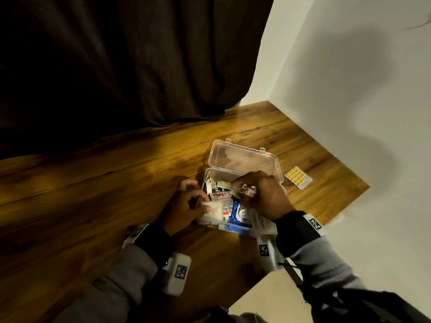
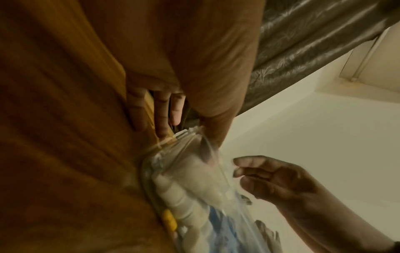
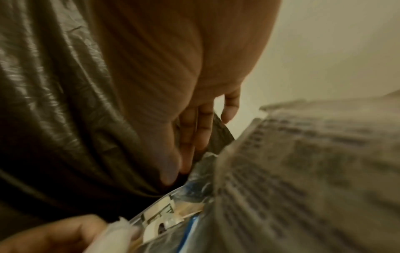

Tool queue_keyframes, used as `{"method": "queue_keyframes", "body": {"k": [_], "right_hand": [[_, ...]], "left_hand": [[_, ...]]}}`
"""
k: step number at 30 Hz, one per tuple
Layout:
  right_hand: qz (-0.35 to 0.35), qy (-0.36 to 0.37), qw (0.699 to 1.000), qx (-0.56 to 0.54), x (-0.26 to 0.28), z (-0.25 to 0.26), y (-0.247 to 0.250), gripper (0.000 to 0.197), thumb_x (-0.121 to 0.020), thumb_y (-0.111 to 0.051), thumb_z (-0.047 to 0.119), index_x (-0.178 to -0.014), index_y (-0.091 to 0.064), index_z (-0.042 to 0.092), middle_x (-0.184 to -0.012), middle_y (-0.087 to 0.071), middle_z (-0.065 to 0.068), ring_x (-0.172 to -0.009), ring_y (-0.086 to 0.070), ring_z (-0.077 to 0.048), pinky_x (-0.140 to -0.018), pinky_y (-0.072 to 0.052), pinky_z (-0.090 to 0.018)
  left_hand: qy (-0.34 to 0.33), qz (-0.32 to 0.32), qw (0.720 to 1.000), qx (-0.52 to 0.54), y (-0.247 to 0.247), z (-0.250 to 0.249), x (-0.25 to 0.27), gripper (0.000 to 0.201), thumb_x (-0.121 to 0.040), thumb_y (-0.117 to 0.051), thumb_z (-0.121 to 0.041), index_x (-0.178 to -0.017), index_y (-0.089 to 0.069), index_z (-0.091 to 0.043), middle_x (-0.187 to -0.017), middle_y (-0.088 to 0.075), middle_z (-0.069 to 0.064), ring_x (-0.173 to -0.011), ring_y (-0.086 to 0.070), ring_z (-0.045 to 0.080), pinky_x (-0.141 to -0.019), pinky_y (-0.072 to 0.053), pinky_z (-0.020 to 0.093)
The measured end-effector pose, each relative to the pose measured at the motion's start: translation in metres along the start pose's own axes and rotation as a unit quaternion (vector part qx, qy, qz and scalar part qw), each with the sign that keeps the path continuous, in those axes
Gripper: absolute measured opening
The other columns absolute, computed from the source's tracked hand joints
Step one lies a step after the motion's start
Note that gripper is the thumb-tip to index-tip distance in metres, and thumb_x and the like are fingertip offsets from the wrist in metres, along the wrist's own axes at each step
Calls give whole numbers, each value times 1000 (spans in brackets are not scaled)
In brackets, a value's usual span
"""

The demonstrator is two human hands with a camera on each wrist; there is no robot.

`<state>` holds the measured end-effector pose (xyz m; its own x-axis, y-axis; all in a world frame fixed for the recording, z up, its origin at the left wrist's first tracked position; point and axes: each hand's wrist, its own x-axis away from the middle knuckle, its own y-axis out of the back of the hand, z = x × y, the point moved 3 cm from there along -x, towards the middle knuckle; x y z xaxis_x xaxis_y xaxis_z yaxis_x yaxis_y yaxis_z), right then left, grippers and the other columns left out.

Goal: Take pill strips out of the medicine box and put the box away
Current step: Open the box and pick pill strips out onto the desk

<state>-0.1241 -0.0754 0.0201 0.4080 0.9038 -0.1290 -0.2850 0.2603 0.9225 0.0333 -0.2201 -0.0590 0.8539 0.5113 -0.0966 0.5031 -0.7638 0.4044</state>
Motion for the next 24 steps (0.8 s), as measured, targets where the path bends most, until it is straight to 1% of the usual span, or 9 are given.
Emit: {"method": "queue_keyframes", "body": {"k": [4,6,8,11,13,17,19,21,24], "right_hand": [[162,59,978,115,-16,23,-27,65,-78,-66,40,-139,-42,31,-143,-48,4,-130,-39,-19,-95,-25,-41],[179,62,973,131,-21,24,-32,78,-72,-71,41,-141,-38,30,-145,-44,1,-131,-36,-22,-95,-24,-43],[173,56,979,95,-26,21,-28,72,-68,-75,41,-134,-47,31,-136,-48,2,-127,-38,-20,-92,-25,-40],[122,46,991,-32,-27,14,-16,37,-69,-78,34,-104,-67,30,-104,-57,13,-107,-52,-14,-93,-38,-40],[74,47,990,-107,-24,8,-6,22,-69,-80,30,-89,-70,29,-90,-62,15,-91,-57,-8,-85,-48,-41],[-31,67,967,-243,-5,8,22,13,-67,-83,16,-76,-76,17,-81,-61,2,-81,-59,-15,-72,-49,-29],[-81,95,954,-273,11,14,30,9,-68,-82,14,-76,-77,13,-80,-57,2,-78,-59,-16,-69,-49,-28],[-119,128,954,-242,25,18,27,4,-73,-79,15,-74,-75,16,-80,-52,8,-74,-57,-10,-66,-45,-20],[-141,160,959,-185,38,15,15,11,-78,-76,15,-76,-69,23,-84,-54,3,-73,-58,-10,-63,-46,-21]], "left_hand": [[-2,-2,999,-32,6,-5,2,31,-60,-66,-49,-75,-66,-22,-120,-40,1,-118,-40,19,-96,-36,32],[8,-7,998,-63,9,-8,4,22,-66,-75,-36,-77,-66,-19,-118,-42,-1,-117,-44,21,-97,-40,39],[10,-14,997,-79,11,-12,6,21,-67,-75,-29,-79,-67,-14,-119,-45,3,-115,-46,21,-94,-39,34],[9,-19,995,-100,11,-20,6,19,-71,-76,-21,-81,-67,-9,-121,-47,7,-114,-46,22,-91,-34,28],[15,-4,991,-135,11,-24,4,18,-73,-74,-20,-86,-67,-10,-125,-45,7,-115,-45,20,-91,-32,27],[-31,-34,987,-152,14,-40,3,36,-79,-55,-42,-90,-67,-11,-112,-56,7,-101,-53,18,-87,-41,29],[-34,-82,993,-75,18,-52,3,47,-82,-43,-50,-89,-67,-10,-92,-64,6,-83,-59,17,-77,-49,34],[22,-65,996,57,18,-61,0,45,-83,-47,-49,-88,-68,-9,-75,-67,5,-65,-59,17,-65,-49,34],[46,-15,980,195,11,-73,-8,18,-85,-60,-23,-93,-70,-9,-75,-70,10,-52,-57,11,-46,-44,21]]}}
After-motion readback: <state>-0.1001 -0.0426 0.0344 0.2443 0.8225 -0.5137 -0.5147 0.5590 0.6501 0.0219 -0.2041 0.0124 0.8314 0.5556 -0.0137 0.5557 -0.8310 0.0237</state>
